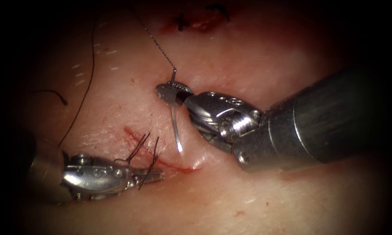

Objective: Wound Closure
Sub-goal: Throw the needle through the top of the incision

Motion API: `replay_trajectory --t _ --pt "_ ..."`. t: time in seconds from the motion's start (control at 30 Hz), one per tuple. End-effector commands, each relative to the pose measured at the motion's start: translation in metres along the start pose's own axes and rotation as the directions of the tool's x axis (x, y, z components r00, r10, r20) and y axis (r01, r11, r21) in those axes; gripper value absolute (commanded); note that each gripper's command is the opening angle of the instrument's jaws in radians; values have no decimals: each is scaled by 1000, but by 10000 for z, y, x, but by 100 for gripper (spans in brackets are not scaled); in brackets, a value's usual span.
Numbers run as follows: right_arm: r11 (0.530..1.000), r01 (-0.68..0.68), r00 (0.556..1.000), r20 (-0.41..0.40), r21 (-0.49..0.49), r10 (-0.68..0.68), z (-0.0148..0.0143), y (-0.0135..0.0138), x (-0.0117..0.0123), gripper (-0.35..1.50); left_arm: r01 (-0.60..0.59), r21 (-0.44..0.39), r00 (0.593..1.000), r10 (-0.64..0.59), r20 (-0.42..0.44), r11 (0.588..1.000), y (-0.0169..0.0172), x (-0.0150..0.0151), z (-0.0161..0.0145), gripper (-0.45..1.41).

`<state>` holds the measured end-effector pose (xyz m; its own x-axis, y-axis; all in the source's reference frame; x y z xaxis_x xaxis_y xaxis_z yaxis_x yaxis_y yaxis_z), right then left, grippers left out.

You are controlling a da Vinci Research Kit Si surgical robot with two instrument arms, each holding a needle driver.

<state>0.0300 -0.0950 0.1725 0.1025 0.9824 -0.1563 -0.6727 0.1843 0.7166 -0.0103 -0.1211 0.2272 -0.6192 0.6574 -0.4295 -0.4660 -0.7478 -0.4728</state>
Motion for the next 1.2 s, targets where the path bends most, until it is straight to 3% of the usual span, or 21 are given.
replay_trajectory --t 0.03,0.2,0.33,0.7,1.07,1.13,1.17,1.2 --pt "1000 -4 1000 0 -17 4 5 -5 -9 -35 6 -6 1000 -6 0 1000 20 -1 7 -43" --pt "991 93 995 -13 -95 -95 3 4 -2 -35 6 -6 1000 -6 0 1000 20 -1 7 -43" --pt "978 167 986 26 -127 -165 0 10 -1 -35 6 -6 1000 -6 0 1000 20 -1 7 -43" --pt "948 240 971 37 -210 -238 -17 21 18 -35 7 -6 1000 -7 0 1000 20 0 7 -45" --pt "941 215 976 14 -261 -219 -22 32 40 -35 8 -4 1000 -8 0 1000 22 1 8 -45" --pt "954 193 981 25 -230 -192 -20 33 41 -35 9 -3 1000 -9 0 1000 22 1 9 -45" --pt "960 185 983 27 -212 -184 -19 33 41 -15 9 -3 1000 -9 0 1000 23 1 9 -45" --pt "957 205 978 19 -204 -205 -18 32 41 -11 9 -3 1000 -9 0 1000 23 1 9 -45"
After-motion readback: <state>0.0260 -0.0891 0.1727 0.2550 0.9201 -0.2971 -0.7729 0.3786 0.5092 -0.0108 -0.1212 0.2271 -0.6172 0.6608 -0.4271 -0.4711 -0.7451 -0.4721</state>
